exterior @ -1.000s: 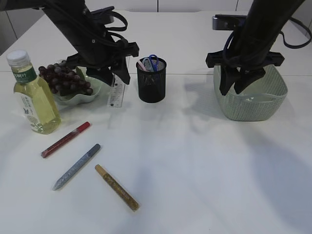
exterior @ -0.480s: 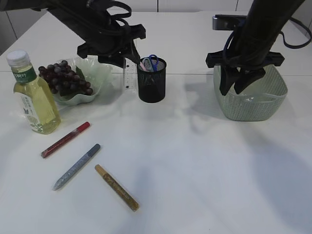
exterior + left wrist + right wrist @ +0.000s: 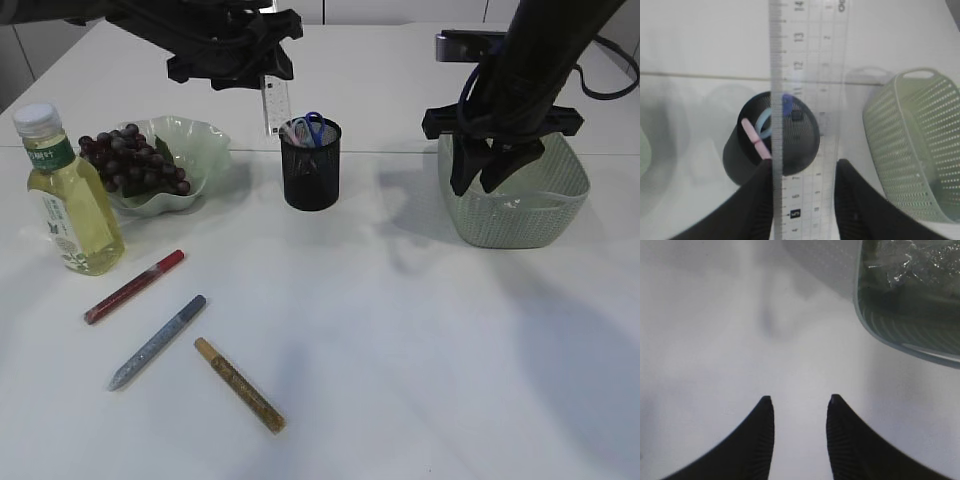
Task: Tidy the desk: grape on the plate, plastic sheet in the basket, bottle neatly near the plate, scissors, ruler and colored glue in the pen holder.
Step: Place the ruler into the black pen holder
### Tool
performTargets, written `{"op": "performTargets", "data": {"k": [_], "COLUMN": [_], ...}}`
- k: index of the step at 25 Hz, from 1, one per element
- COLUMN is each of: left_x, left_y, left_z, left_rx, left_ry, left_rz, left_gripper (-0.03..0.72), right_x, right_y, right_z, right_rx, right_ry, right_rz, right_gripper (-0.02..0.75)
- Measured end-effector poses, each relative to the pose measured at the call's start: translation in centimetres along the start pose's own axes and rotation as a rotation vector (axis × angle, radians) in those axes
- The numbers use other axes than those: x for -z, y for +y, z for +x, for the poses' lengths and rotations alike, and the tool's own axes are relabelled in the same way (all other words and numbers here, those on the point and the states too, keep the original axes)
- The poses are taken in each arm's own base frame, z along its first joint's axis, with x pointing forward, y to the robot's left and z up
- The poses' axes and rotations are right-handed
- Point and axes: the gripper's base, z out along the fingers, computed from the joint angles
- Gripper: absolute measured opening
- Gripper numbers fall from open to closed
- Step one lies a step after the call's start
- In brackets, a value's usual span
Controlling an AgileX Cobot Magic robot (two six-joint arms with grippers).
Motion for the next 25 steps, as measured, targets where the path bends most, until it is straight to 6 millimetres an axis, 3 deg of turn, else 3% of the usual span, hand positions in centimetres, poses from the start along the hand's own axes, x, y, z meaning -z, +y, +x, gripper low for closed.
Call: {"op": "performTargets", "data": {"k": [10,18,25], "left_x": [-0.2,-3.4,-5.3], "left_y": [-0.4,-1.5,-1.0], "left_z": [-1.6,0.3,0.9], "left_rx": [-0.014,-0.118,-0.171], "left_ry": [-0.207,-0.287,-0.365], "left_rz": [0.038,0.055,0.060], "left_gripper": [0.269,0.269,0.269], "right_x": [0.0,0.0,0.0], "right_y": [0.0,-0.2,-0.2], "right_z": [0.0,0.0,0.0], "right_rx": [0.002,0.008,0.009], "right_ry": [0.000,-0.005,-0.005], "right_rz": [0.000,0.017,0.022], "right_gripper": [0.293,0.293,0.292]}}
